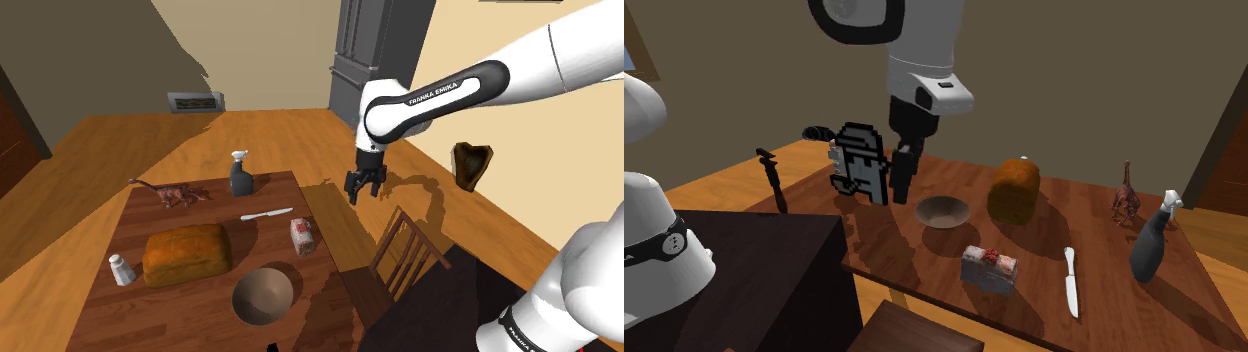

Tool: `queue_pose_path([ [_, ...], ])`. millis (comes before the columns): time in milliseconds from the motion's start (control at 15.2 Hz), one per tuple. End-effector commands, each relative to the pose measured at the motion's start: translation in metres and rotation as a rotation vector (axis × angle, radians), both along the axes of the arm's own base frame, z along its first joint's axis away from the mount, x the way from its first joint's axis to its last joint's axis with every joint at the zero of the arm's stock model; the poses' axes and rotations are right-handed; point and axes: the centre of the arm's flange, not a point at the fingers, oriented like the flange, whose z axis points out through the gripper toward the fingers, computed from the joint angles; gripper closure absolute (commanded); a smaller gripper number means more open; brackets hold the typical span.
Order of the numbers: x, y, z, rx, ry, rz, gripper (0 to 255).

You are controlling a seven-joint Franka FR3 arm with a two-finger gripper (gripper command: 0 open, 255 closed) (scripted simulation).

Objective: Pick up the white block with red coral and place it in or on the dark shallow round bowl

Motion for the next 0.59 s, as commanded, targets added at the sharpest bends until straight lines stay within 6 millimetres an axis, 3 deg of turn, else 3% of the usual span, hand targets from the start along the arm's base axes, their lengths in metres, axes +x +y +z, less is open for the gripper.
queue_pose_path([
  [0, 0.017, 0.007, -0.019, 0.002, 0.003, -0.006, 0],
  [528, 0.09, 0.035, -0.091, 0.009, 0.017, -0.025, 0],
])
